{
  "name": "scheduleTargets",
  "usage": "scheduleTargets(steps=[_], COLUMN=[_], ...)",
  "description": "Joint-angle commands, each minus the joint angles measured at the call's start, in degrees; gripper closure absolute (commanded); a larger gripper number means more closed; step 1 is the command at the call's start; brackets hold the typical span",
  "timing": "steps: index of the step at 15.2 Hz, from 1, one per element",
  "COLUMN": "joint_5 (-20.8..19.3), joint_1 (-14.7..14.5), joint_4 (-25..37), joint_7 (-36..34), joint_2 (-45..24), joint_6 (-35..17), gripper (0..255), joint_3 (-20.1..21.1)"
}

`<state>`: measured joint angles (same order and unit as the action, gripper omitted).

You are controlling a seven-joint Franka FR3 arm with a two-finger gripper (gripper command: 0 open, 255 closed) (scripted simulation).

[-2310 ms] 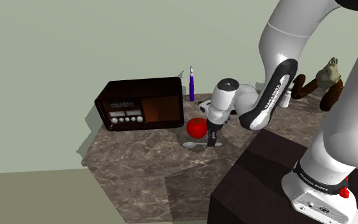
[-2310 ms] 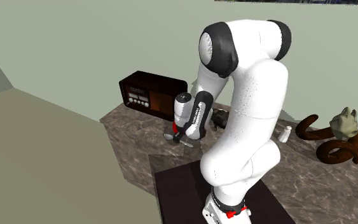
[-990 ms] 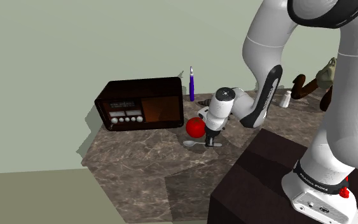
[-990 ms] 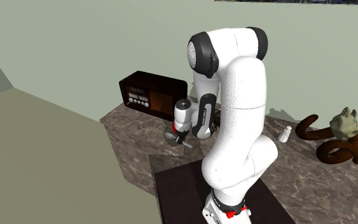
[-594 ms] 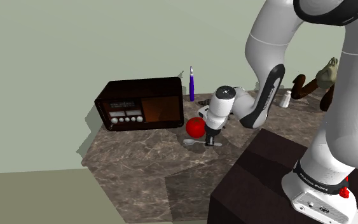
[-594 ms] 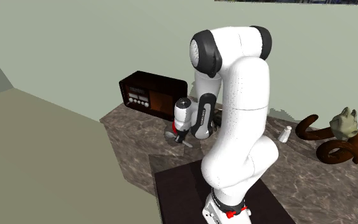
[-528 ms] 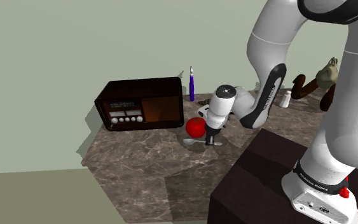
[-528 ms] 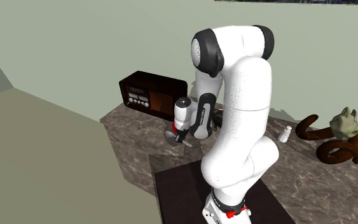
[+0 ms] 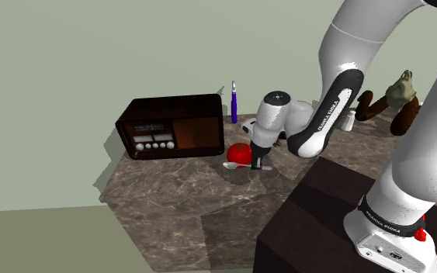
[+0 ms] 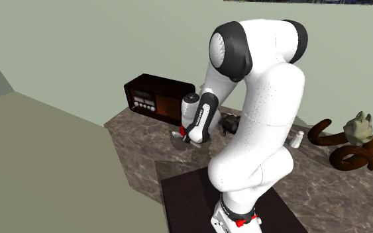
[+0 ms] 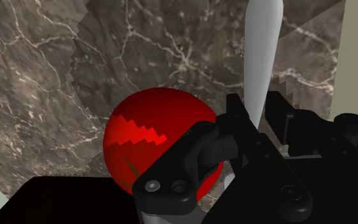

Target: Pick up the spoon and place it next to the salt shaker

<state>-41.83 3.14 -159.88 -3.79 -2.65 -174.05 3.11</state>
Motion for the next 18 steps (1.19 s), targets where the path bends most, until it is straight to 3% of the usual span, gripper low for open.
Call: scheduleTargets(steps=[1, 4, 8, 18], joint_5=[6.8, 15.6, 22.9, 30.2], joint_1=[0.4, -0.8, -3.6, -7.8], joint_4=[-1.0, -2.0, -2.6, -1.7], joint_7=[5.5, 12.5, 18.3, 24.4], joint_2=[2.3, 5.9, 10.4, 20.2], joint_6=[1.2, 3.6, 7.4, 18.0], gripper=[255, 255, 255, 255], joint_3=[1.7, 2.4, 1.3, -1.1])
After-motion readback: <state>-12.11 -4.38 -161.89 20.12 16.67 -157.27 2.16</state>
